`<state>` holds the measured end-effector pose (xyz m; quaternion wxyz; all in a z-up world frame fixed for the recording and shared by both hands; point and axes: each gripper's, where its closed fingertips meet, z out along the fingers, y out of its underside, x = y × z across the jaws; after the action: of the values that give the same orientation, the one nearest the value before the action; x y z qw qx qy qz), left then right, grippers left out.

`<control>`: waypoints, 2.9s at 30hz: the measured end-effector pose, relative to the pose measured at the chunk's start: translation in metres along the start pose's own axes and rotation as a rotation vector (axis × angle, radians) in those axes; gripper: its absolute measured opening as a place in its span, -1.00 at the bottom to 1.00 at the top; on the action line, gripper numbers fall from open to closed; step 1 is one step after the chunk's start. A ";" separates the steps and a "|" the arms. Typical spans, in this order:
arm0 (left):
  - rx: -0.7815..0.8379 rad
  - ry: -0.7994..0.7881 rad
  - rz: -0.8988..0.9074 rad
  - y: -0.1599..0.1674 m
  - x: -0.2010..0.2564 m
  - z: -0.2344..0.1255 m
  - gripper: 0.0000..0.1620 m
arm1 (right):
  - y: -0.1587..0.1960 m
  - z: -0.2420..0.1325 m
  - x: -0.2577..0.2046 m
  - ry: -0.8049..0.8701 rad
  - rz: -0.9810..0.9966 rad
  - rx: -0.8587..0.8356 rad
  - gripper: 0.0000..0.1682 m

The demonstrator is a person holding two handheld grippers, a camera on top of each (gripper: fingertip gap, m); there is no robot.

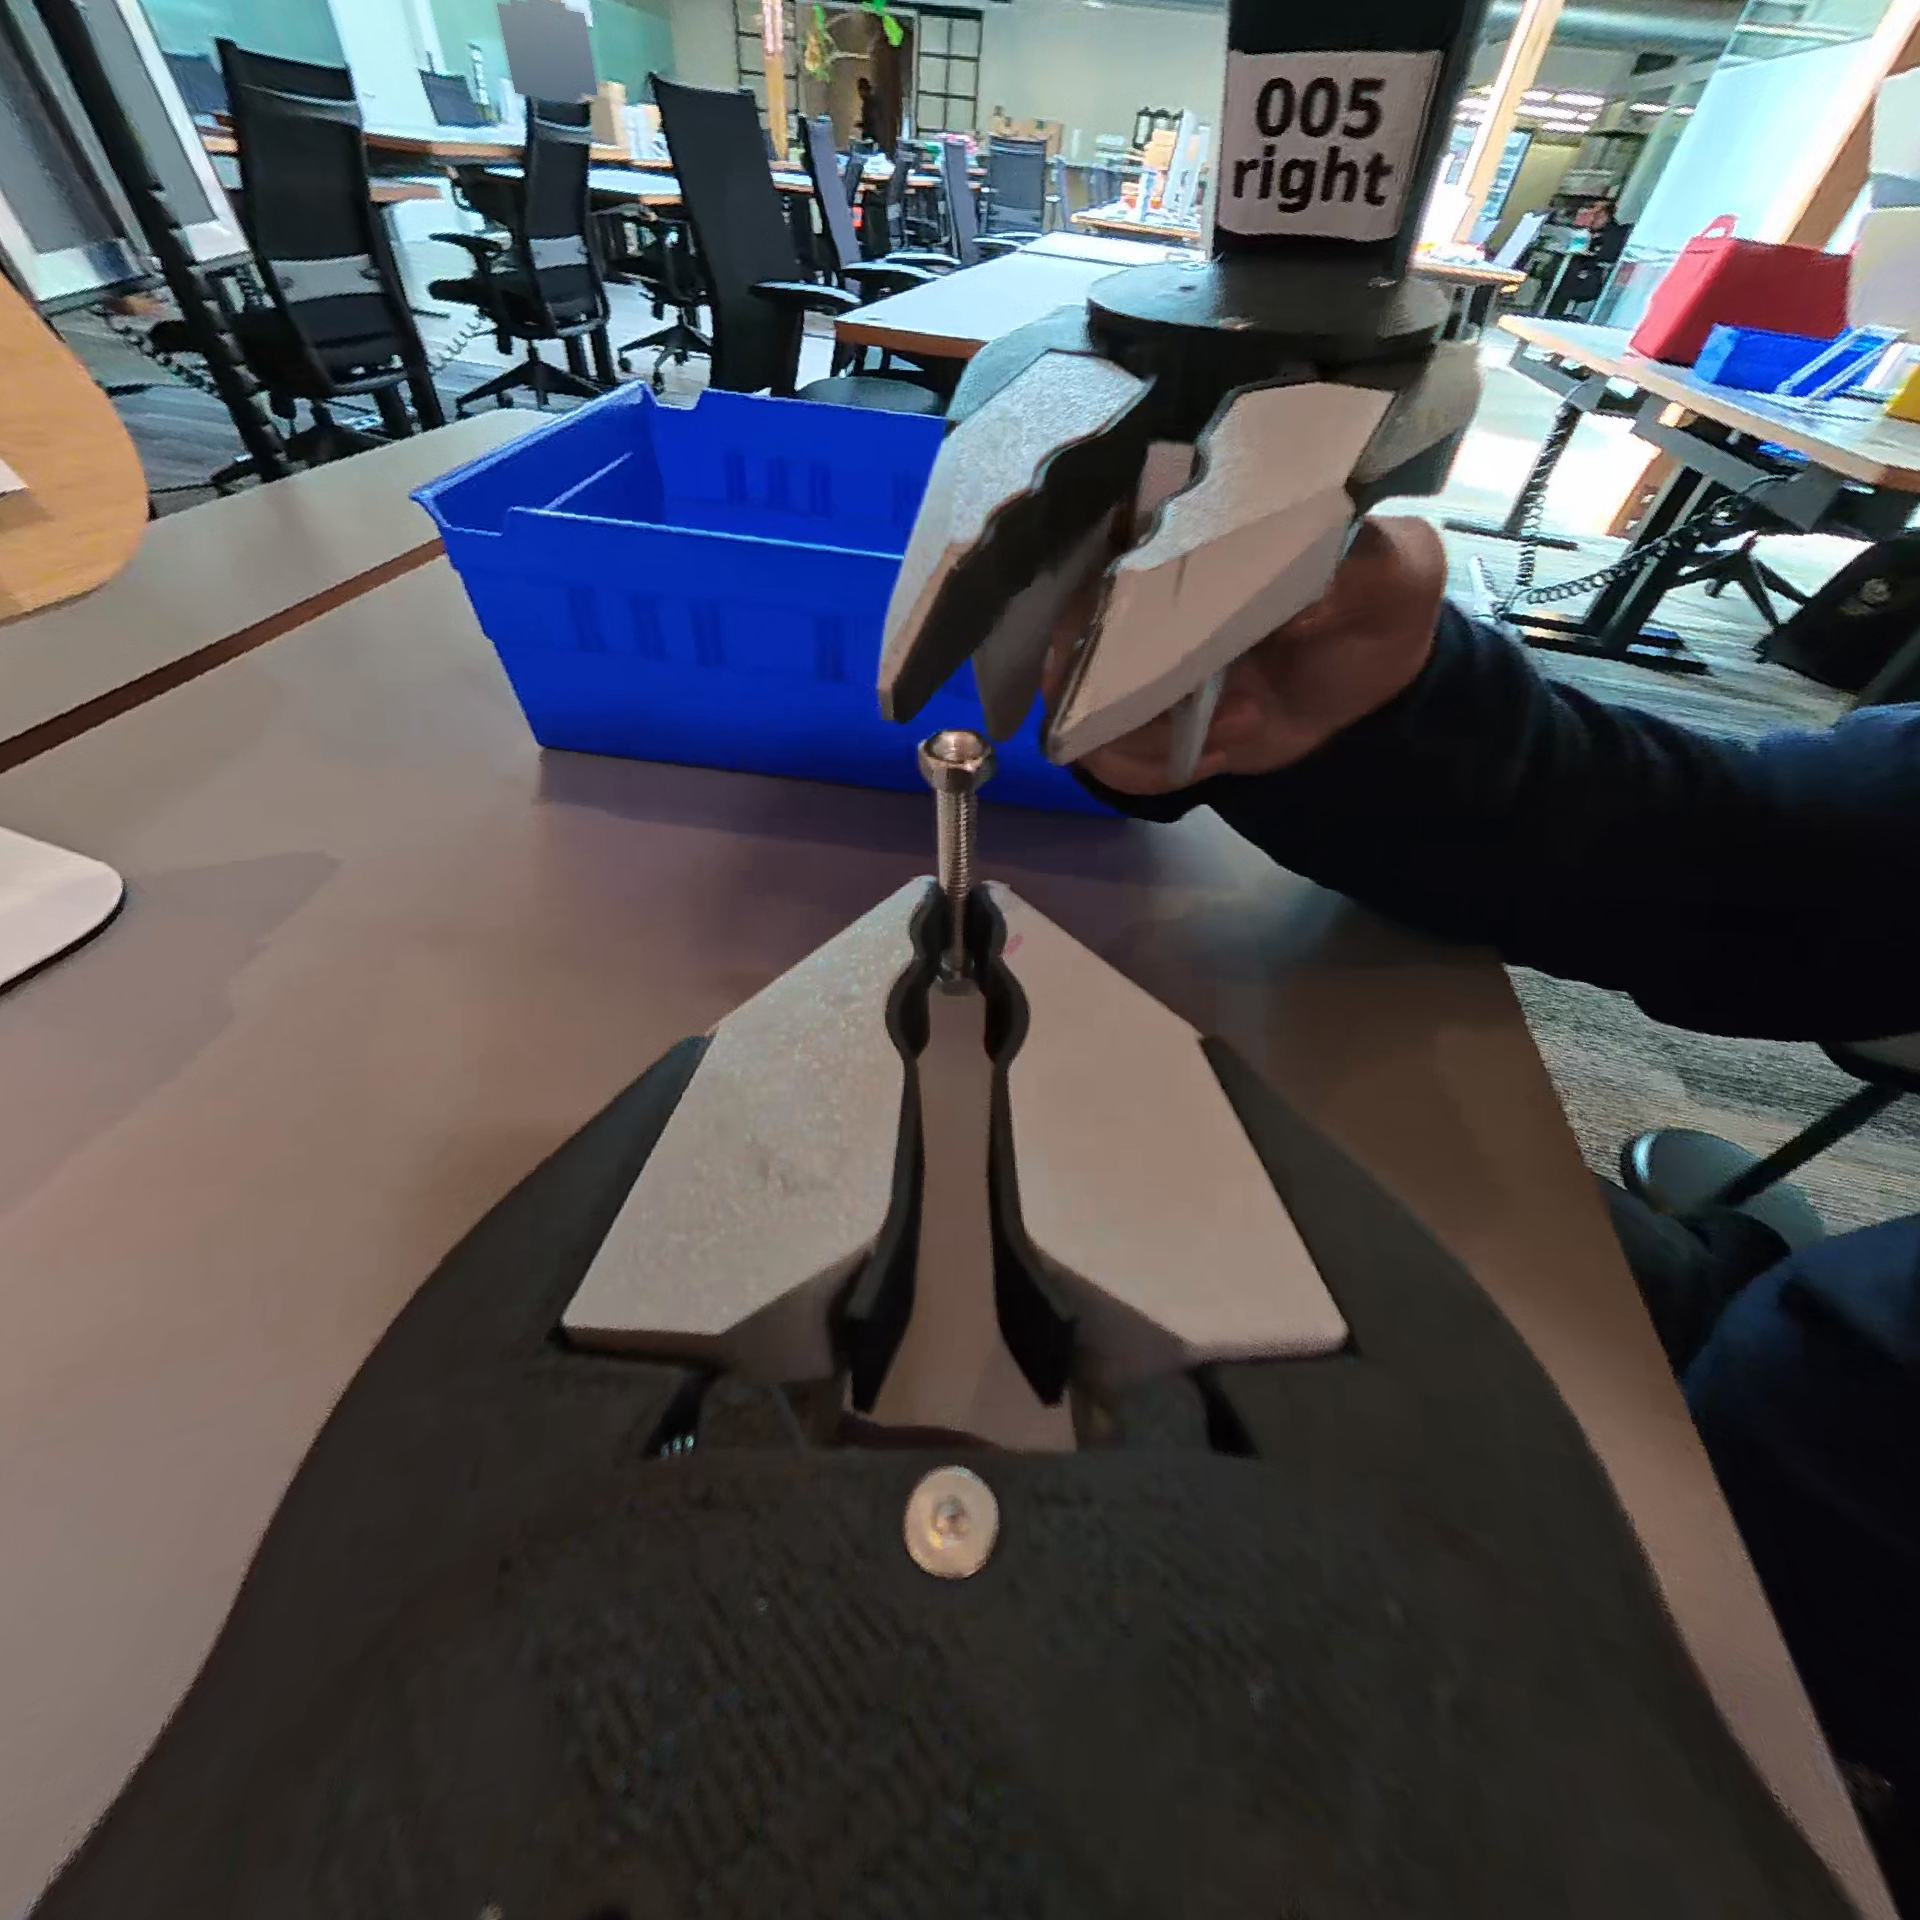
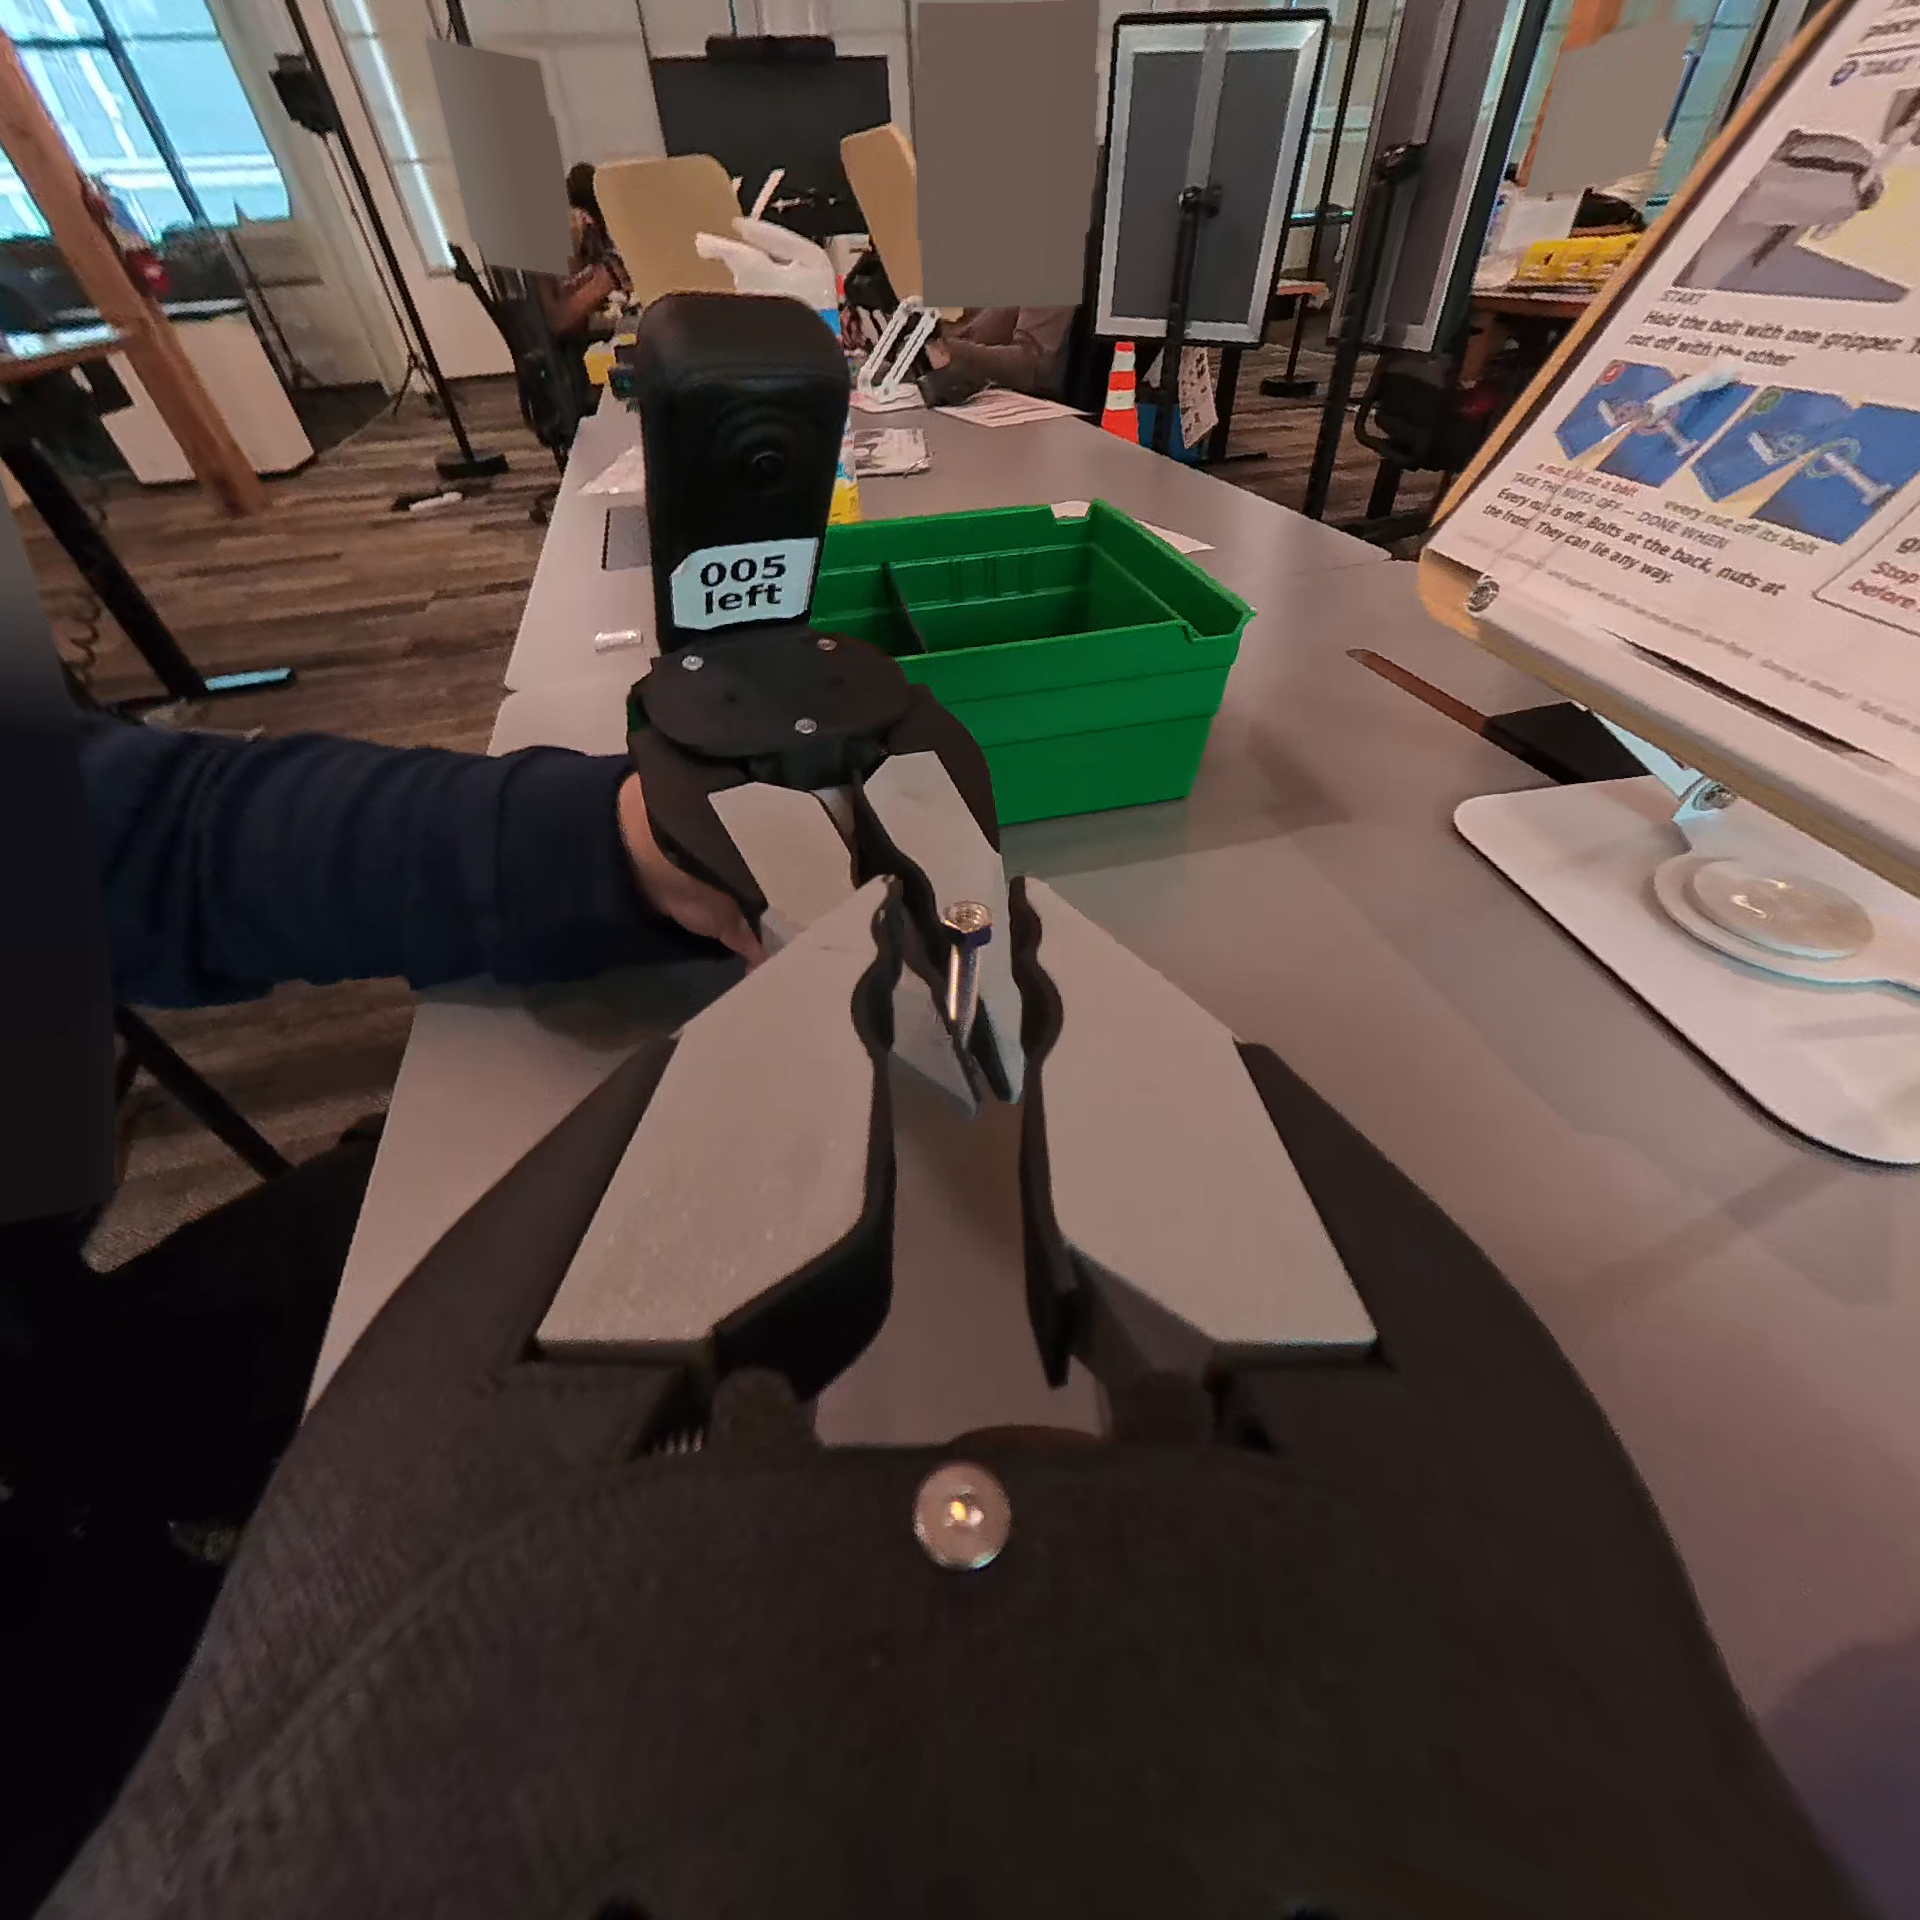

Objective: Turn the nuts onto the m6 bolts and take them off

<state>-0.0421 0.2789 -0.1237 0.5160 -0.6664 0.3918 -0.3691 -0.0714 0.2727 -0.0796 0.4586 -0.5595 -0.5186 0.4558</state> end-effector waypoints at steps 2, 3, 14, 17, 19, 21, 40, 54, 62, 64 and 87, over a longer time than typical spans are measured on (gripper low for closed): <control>-0.006 0.032 -0.008 0.000 0.006 -0.001 -0.98 | 0.001 -0.001 -0.001 -0.003 -0.020 -0.010 -0.83; -0.008 0.044 -0.008 -0.001 0.008 -0.001 -0.98 | 0.001 -0.001 -0.001 -0.002 -0.022 -0.008 -0.83; 0.003 0.024 -0.004 -0.004 0.006 -0.002 -0.97 | -0.003 -0.007 -0.003 -0.042 0.009 0.014 -0.84; 0.008 0.010 -0.006 -0.005 0.003 -0.003 -0.98 | 0.000 -0.005 -0.003 -0.045 0.014 -0.001 -0.82; 0.008 0.001 -0.008 -0.005 0.002 -0.003 -0.98 | 0.002 -0.004 -0.005 -0.049 0.007 -0.008 -0.82; 0.008 -0.009 -0.010 -0.005 0.000 -0.004 -0.98 | 0.002 -0.003 -0.005 -0.044 0.000 -0.011 -0.82; 0.001 -0.068 -0.033 -0.002 -0.013 -0.005 -0.98 | 0.005 -0.001 -0.002 -0.014 -0.007 -0.029 -0.81; 0.004 -0.089 -0.045 -0.002 -0.017 -0.006 -0.98 | 0.006 0.000 0.003 0.007 0.031 -0.030 -0.68; -0.008 -0.116 -0.041 0.001 -0.021 -0.005 -0.98 | 0.009 0.003 -0.010 -0.056 0.007 -0.053 -0.82; 0.003 -0.120 -0.051 -0.001 -0.023 -0.007 -0.98 | 0.009 0.004 -0.008 -0.034 -0.008 -0.054 -0.81; -0.016 -0.125 -0.046 0.002 -0.022 -0.004 -0.98 | 0.006 0.002 0.004 0.014 0.048 -0.024 -0.66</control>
<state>-0.0550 0.2969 -0.1273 0.5256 -0.7011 0.3461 -0.3353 -0.0726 0.2770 -0.0863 0.4444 -0.5804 -0.5070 0.4566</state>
